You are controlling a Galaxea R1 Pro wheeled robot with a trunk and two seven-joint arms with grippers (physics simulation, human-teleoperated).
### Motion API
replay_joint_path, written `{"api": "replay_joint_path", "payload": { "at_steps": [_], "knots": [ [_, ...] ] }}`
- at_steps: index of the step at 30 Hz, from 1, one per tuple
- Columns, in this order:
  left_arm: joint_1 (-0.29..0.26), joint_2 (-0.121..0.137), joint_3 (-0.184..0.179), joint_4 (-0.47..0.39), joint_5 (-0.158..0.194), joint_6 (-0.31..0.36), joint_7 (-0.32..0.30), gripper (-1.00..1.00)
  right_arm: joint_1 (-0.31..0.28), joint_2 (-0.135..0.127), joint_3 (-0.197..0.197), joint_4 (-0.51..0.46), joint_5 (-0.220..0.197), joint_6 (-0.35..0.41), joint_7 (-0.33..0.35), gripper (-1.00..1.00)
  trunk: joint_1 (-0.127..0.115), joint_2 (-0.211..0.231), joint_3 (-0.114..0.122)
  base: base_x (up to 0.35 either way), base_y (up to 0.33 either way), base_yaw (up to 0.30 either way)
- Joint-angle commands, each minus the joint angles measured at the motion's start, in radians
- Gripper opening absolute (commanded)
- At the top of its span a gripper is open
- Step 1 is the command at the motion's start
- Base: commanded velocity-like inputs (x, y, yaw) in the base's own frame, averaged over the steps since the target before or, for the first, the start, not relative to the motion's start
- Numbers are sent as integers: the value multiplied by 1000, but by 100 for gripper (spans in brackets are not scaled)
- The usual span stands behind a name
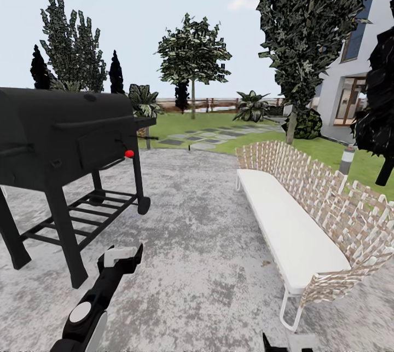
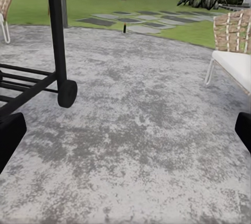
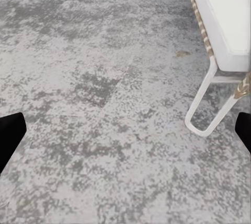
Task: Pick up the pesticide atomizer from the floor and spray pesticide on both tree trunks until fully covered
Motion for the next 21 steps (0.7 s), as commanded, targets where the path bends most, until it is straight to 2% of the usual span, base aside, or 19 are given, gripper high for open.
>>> {"api": "replay_joint_path", "payload": {
  "at_steps": [1,6,21],
  "knots": [
    [0,-1,0,-1,0,-2,-1,100,0,0,0,-22,-1,1,0,100,4,-7,-3,0,0,0],
    [0,-1,-4,1,-1,-4,-2,100,0,-1,1,-97,5,1,-1,100,23,-42,-19,0,0,0],
    [0,-1,-4,3,-3,-3,-1,100,0,0,-3,-105,7,0,-1,100,77,-140,-63,0,0,0]
  ]
}}
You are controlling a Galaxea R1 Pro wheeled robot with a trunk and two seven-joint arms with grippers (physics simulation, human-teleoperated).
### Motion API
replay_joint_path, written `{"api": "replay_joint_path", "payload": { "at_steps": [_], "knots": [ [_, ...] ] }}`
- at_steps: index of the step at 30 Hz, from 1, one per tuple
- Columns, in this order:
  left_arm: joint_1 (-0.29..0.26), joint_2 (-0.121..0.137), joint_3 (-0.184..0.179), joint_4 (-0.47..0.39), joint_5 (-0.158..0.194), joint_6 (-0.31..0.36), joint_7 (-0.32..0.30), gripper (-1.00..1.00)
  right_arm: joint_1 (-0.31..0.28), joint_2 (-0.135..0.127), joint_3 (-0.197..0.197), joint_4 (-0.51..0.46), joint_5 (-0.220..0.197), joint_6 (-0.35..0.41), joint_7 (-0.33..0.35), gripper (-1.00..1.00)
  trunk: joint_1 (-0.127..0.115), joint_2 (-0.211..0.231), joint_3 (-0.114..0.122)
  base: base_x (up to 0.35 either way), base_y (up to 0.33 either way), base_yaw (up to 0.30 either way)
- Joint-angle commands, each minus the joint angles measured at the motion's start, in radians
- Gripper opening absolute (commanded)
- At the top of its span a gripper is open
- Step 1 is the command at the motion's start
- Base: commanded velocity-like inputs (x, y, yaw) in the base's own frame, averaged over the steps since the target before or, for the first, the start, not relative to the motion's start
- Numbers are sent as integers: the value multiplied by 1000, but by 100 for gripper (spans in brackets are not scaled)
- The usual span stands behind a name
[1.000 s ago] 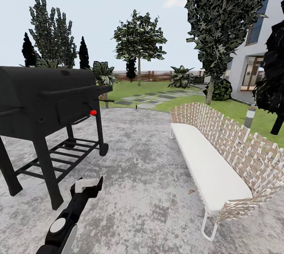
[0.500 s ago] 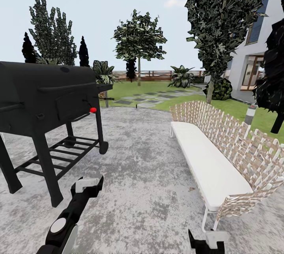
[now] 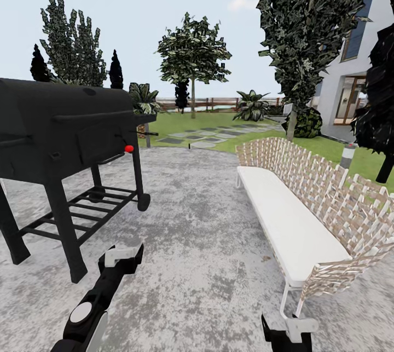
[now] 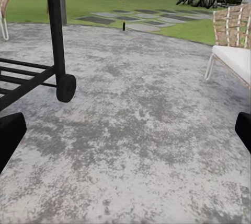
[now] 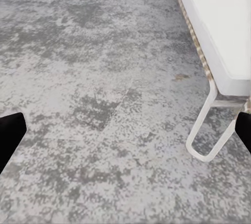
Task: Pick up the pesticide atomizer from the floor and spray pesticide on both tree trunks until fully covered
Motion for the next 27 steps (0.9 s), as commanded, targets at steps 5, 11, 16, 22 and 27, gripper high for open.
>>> {"api": "replay_joint_path", "payload": {
  "at_steps": [5,11,16,22,27],
  "knots": [
    [0,0,-1,-1,0,0,-1,100,0,0,-1,0,1,0,0,100,0,0,0,0,0,0],
    [0,0,-1,-1,0,-1,-1,100,0,0,-1,-1,-4,0,1,100,0,0,0,0,0,0],
    [0,0,-1,-1,1,0,0,100,0,0,-1,0,-3,0,0,100,15,-28,-13,0,0,0],
    [0,0,3,-1,1,1,1,100,0,2,0,-1,-4,-3,-1,100,38,-70,-31,0,0,0],
    [0,0,4,-2,1,-2,1,100,0,8,2,0,-1,-12,-8,100,46,-84,-38,0,0,0]
  ]
}}
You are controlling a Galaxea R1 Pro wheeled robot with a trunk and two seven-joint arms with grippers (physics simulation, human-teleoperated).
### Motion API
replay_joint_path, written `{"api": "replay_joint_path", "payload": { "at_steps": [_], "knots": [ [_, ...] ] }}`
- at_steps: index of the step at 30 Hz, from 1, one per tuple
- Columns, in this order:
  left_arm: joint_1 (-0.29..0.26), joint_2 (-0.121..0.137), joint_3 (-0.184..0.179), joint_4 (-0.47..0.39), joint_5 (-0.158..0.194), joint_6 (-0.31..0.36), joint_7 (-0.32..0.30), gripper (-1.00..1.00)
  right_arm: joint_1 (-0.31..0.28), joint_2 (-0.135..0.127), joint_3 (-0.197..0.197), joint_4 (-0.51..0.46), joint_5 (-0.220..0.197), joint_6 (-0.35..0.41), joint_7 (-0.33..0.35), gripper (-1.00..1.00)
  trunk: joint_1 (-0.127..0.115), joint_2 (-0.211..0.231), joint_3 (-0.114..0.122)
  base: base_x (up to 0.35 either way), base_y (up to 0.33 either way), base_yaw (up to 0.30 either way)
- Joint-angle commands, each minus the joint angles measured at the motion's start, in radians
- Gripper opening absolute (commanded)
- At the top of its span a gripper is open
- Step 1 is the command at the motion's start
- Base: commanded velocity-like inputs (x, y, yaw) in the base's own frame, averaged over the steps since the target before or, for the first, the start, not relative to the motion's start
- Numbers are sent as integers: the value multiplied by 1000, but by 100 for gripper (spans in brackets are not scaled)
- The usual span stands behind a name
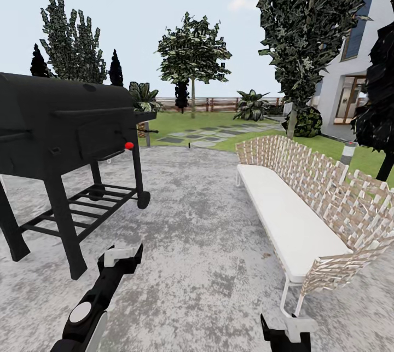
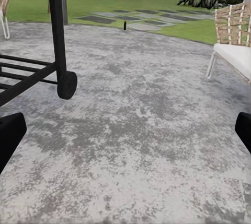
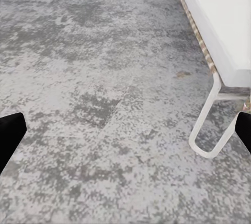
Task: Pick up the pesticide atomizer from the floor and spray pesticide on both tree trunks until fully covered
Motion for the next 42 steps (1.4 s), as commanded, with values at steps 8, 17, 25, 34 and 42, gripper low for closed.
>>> {"api": "replay_joint_path", "payload": {
  "at_steps": [8,17,25,34,42],
  "knots": [
    [0,0,-1,0,0,2,0,100,0,-3,-2,1,0,-2,5,100,0,0,0,64,0,0],
    [0,0,-3,0,0,4,0,100,0,-2,-2,5,0,-2,2,100,0,0,0,310,0,0],
    [0,0,-3,0,1,4,0,100,0,-4,-3,8,0,-2,0,100,0,0,0,337,9,0],
    [0,0,-4,0,2,4,0,100,0,-3,-3,8,0,-2,0,100,0,0,0,312,186,0],
    [0,0,-4,0,0,4,0,100,0,-2,-3,8,0,-2,-1,100,0,0,0,296,230,0]
  ]
}}
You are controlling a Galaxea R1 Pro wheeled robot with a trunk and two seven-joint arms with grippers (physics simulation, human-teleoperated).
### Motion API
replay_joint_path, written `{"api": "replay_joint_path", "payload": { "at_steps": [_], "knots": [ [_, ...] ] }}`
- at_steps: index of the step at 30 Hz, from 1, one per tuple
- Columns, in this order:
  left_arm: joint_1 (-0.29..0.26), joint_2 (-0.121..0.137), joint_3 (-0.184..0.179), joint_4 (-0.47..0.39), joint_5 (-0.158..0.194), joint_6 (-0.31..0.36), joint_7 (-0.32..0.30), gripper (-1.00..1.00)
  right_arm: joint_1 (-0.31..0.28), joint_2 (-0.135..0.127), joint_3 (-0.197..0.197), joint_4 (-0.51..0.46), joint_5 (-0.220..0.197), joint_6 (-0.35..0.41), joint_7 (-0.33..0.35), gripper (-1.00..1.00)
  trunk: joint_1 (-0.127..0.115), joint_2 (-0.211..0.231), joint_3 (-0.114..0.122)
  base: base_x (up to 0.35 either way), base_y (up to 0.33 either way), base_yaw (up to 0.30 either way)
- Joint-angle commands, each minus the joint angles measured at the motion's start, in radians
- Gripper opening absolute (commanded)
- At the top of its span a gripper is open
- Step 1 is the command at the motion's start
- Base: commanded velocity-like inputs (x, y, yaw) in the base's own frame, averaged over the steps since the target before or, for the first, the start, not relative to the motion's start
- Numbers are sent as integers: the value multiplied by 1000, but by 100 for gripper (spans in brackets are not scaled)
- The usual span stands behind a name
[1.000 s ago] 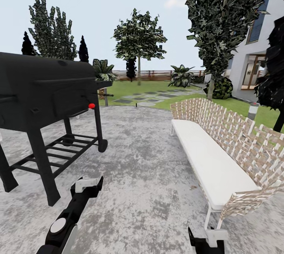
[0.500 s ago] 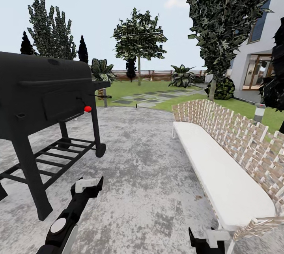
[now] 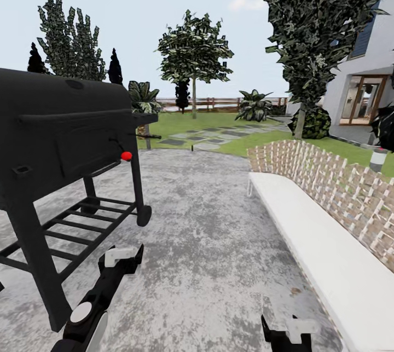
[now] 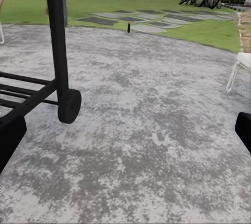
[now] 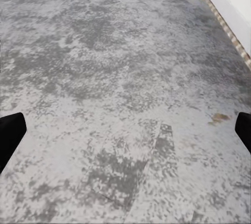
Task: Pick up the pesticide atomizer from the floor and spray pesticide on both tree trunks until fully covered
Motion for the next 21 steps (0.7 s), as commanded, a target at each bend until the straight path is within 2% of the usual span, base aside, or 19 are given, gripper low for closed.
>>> {"api": "replay_joint_path", "payload": {
  "at_steps": [1,6,14,21],
  "knots": [
    [0,0,0,0,0,0,0,100,0,0,0,0,0,0,0,100,0,0,0,302,206,0],
    [0,0,0,0,0,0,0,100,0,-2,-1,0,0,0,0,100,0,0,0,319,117,-34],
    [0,0,0,0,1,0,0,100,0,-1,1,0,0,0,0,100,0,0,0,335,11,-191],
    [0,0,1,0,1,0,0,100,0,0,2,0,1,0,0,100,0,0,0,337,0,-27]
  ]
}}
